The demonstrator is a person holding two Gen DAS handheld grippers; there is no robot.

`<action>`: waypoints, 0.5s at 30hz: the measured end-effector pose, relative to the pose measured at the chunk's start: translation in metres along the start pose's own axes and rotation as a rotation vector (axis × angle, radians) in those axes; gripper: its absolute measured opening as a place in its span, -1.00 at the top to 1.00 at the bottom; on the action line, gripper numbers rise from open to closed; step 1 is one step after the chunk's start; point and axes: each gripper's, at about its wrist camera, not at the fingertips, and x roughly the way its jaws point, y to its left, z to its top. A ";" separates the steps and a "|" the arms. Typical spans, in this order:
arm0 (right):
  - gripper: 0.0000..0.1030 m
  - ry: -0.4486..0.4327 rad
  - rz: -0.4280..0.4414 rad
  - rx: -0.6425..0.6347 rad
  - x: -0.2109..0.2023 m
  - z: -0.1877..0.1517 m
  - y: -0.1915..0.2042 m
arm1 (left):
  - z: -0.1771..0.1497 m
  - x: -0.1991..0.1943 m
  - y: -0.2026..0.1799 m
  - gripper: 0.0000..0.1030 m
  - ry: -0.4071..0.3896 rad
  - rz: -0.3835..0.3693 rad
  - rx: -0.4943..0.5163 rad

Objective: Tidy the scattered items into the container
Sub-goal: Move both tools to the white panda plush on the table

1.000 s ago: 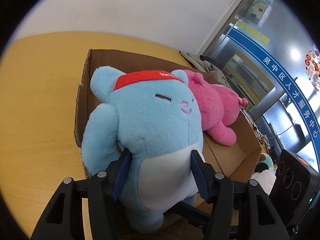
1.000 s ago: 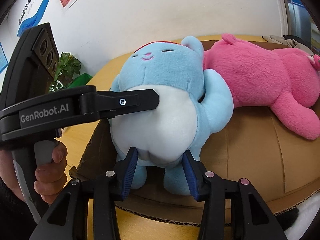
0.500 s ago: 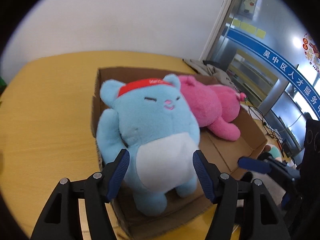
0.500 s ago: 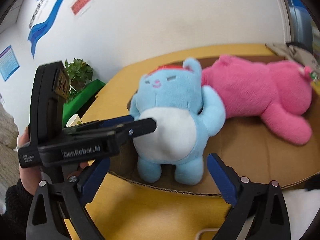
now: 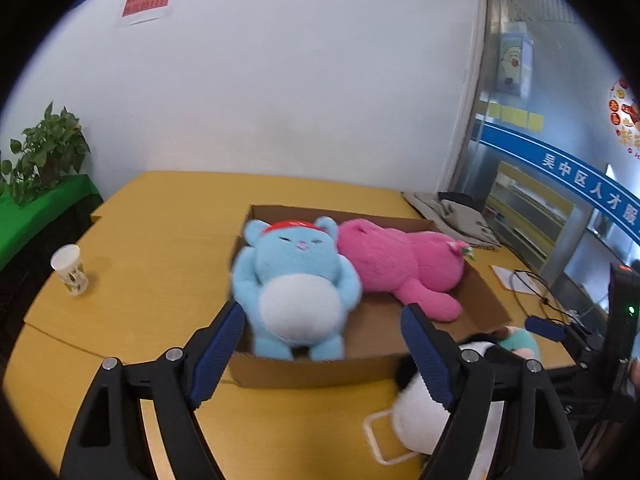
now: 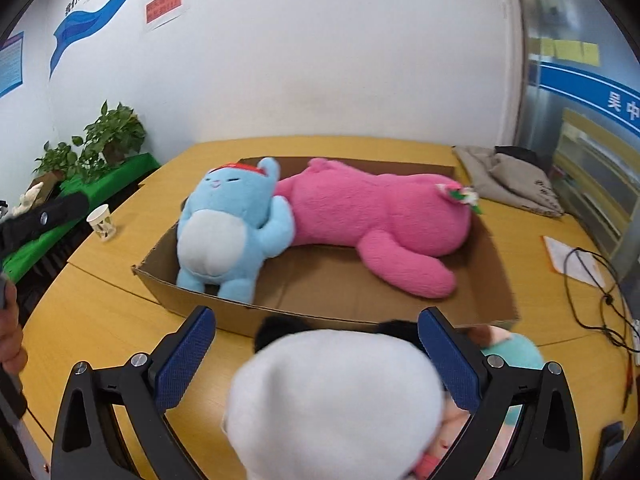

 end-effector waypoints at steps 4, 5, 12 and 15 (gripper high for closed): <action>-0.99 -0.011 -0.042 -0.007 -0.020 -0.006 -0.018 | -0.010 -0.003 -0.029 -0.57 0.012 -0.034 0.023; -0.99 -0.013 -0.044 -0.007 -0.024 -0.007 -0.022 | -0.012 -0.002 -0.035 -0.57 0.015 -0.030 0.030; -0.99 -0.010 -0.057 0.006 -0.035 -0.018 -0.043 | -0.024 0.004 -0.055 -0.57 0.053 -0.036 0.014; -0.99 -0.002 -0.057 0.014 -0.034 -0.022 -0.050 | -0.029 0.007 -0.057 -0.57 0.068 -0.045 0.001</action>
